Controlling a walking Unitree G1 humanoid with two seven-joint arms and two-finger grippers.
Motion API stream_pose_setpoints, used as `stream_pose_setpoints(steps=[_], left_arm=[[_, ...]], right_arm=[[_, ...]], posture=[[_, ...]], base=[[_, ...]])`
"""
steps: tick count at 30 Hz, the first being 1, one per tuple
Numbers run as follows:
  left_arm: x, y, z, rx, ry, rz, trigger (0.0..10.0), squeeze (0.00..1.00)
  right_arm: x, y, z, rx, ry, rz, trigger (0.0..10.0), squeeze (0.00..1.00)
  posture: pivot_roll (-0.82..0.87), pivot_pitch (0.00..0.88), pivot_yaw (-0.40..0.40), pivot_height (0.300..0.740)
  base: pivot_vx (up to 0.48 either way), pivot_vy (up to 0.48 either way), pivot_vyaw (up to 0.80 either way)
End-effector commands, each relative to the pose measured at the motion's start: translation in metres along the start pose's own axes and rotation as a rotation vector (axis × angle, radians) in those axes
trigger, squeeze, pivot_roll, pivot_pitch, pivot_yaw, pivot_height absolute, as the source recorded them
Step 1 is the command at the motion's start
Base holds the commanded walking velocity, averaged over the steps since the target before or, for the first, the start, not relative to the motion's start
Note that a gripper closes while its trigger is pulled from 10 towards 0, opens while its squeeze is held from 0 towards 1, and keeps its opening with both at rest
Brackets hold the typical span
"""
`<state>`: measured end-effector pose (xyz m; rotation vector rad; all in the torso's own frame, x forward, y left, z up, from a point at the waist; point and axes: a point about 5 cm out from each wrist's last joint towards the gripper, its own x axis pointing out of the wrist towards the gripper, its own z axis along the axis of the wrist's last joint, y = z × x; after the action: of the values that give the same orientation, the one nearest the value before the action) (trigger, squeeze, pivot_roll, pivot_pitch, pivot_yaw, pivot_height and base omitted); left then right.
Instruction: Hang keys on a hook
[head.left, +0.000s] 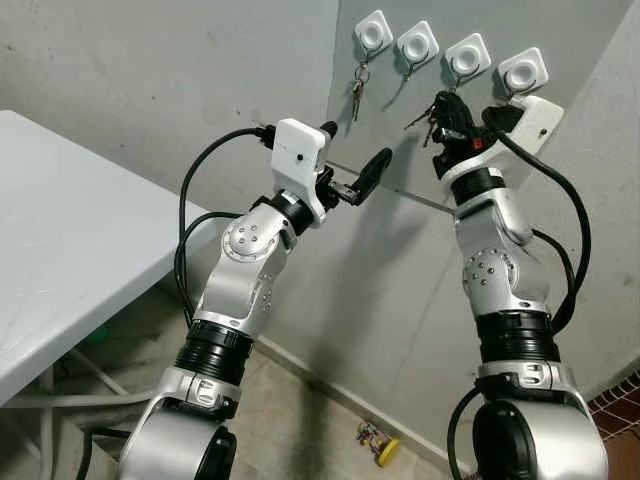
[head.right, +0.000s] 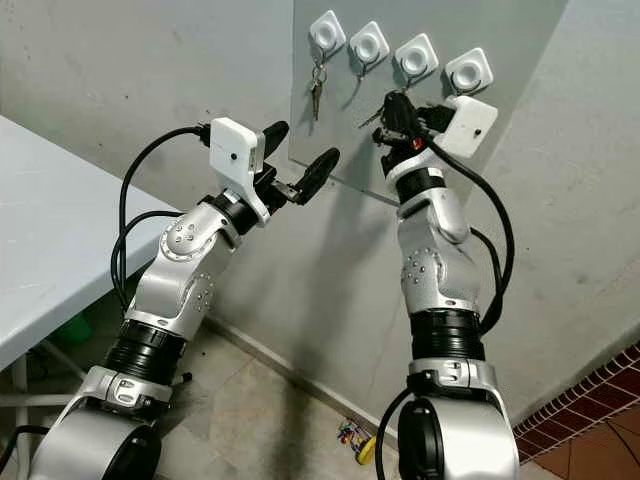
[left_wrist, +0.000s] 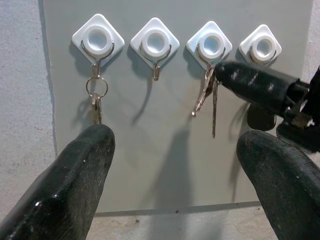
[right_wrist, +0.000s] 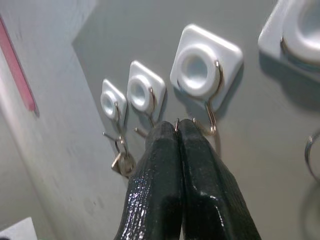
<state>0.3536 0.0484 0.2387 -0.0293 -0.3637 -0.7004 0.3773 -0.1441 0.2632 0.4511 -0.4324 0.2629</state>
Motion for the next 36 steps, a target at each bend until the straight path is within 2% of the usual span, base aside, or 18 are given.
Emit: stream_pose_setpoints(steps=[1,10,15,19,22,26,36], left_arm=[[0.006,-0.005,0.007,0.017,-0.013,-0.038,10.0,0.0],[0.006,-0.004,0.008,0.016,-0.015,-0.034,10.0,0.0],[0.006,-0.002,0.009,0.015,-0.016,-0.026,10.0,0.0],[0.005,-0.001,0.009,0.016,-0.015,-0.021,10.0,0.0],[0.006,0.0,0.01,0.017,-0.016,-0.017,10.0,0.0],[0.006,0.001,0.011,0.018,-0.019,-0.014,10.0,0.0],[0.006,0.002,0.012,0.017,-0.022,-0.005,10.0,0.0]], right_arm=[[0.005,0.001,0.01,0.001,-0.031,0.003,10.0,0.0],[0.012,0.002,0.017,0.042,-0.055,-0.003,10.0,0.0],[0.012,-0.001,0.017,0.137,-0.062,-0.031,10.0,0.0],[0.01,-0.002,0.015,0.172,-0.057,-0.038,10.0,0.0],[0.006,-0.006,0.008,0.232,-0.034,-0.07,10.0,0.0],[0.003,-0.008,0.001,0.237,0.001,-0.081,10.0,0.0],[0.0,-0.015,-0.009,0.319,0.064,-0.146,10.0,0.0]], posture=[[-0.03,0.0,-0.047,0.711],[-0.03,0.0,-0.046,0.711],[-0.02,0.0,-0.047,0.711],[-0.02,0.0,-0.047,0.711],[-0.02,0.0,-0.047,0.711],[-0.02,0.0,-0.042,0.711],[-0.02,0.0,-0.042,0.711]], base=[[0.0,0.0,0.0],[0.0,0.0,0.0],[0.0,0.0,0.0],[0.0,0.0,0.0],[0.0,0.0,0.0],[0.0,0.0,0.0],[0.0,0.0,0.0]])
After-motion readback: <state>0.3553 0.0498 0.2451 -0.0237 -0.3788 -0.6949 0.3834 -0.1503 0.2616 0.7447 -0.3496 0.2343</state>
